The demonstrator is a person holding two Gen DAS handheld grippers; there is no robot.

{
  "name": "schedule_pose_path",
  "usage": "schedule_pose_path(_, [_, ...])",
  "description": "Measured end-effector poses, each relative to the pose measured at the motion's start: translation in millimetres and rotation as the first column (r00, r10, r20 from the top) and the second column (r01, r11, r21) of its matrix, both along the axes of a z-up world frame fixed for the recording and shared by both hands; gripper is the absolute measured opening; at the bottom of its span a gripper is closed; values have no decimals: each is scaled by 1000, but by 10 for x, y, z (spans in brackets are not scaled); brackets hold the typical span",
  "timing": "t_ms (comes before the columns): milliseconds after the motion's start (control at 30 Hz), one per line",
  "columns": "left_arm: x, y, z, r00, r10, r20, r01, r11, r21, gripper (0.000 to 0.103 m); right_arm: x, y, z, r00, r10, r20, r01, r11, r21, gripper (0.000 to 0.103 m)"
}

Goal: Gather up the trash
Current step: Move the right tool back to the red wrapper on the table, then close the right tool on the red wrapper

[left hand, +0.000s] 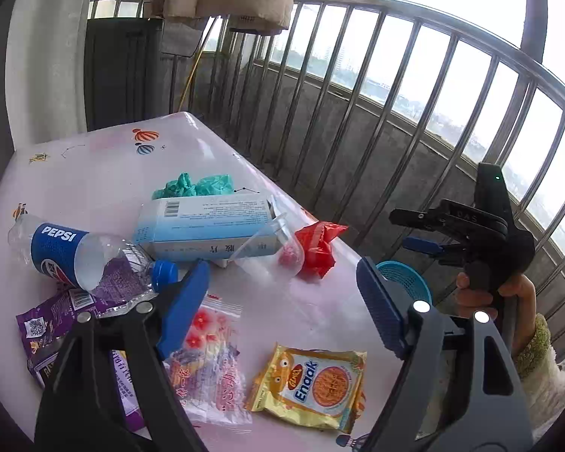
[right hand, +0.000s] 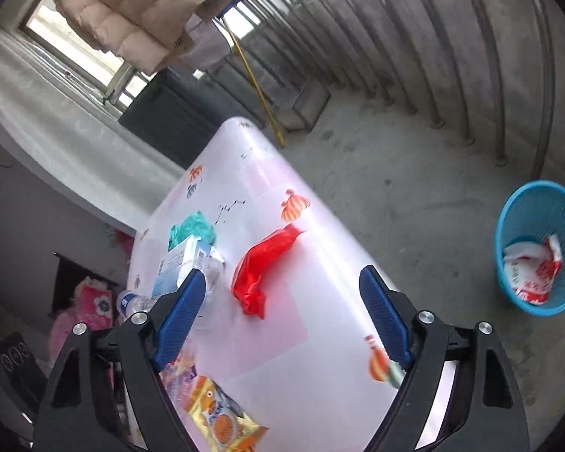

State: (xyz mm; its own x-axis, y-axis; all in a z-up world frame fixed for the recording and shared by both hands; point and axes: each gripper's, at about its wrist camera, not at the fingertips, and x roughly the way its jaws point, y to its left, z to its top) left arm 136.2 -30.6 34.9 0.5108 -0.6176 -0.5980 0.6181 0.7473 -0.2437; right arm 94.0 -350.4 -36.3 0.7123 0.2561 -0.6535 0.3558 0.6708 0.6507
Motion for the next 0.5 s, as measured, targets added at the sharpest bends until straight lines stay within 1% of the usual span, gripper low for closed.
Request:
schedule_pose_path(33, [43, 4, -12, 1000, -4, 3, 4, 1000, -5, 70, 88, 64, -42, 1000, 4, -23, -3, 1000, 16, 74])
schedule_pose_path(100, [147, 14, -31, 1000, -19, 14, 20, 1000, -12, 64, 274, 101, -145, 997, -5, -71, 8, 999, 41, 70])
schedule_pose_path(200, [363, -119, -101, 999, -42, 3, 42, 999, -12, 56, 423, 158, -276, 994, -21, -105, 26, 998, 51, 66])
schedule_pose_path(233, [410, -145, -130, 999, -46, 0, 46, 999, -5, 55, 463, 162, -296, 994, -24, -110, 30, 998, 53, 64])
schedule_pose_path(300, [552, -250, -213, 998, -60, -23, 60, 998, 9, 50, 541, 178, -330, 993, -22, -119, 29, 998, 59, 60])
schedule_pose_path(367, [682, -351, -302, 996, -75, -58, 75, 997, 12, 44, 596, 204, -366, 992, -19, -126, 27, 998, 64, 54])
schedule_pose_path(433, [752, -416, -370, 993, -88, -83, 90, 996, 20, 38, 644, 221, -385, 991, -7, -135, 17, 997, 73, 44])
schedule_pose_path(500, [779, -439, -436, 988, -110, -109, 112, 994, 13, 32, 662, 220, -406, 991, 7, -137, 6, 996, 89, 37])
